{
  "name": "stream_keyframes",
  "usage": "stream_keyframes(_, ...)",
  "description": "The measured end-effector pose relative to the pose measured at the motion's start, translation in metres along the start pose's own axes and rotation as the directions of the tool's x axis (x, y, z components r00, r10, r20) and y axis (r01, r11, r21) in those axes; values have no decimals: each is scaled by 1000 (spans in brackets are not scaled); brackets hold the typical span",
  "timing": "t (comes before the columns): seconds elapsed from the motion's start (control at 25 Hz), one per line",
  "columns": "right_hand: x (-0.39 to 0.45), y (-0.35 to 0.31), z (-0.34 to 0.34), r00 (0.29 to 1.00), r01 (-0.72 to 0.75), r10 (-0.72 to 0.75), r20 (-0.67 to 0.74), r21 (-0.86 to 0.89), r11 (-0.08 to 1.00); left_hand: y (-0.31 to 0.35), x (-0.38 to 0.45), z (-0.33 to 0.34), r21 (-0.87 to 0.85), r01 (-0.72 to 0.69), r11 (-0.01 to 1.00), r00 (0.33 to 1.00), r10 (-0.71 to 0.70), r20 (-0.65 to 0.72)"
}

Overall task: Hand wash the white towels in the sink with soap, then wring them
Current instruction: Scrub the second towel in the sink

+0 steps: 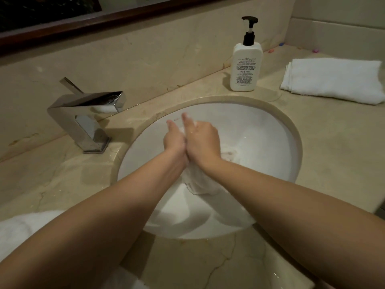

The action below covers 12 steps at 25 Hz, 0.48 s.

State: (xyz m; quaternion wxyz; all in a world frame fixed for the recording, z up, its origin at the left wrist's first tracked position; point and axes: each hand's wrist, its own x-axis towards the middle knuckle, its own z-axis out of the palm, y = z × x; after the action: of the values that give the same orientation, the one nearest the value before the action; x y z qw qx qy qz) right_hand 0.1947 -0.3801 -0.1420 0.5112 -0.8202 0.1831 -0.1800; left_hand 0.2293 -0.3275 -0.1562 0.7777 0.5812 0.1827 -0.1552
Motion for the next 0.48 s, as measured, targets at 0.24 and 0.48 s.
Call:
stream_keyframes(0.24,21,14,-24,980,-172,179,-88,85,981,1,-12,10,201,-12,980,991,-16,136)
stream_keyframes(0.48,38,22,-39,907,-412,385,168,175,894,14,8,-15,389,-39,921,988,-21,151)
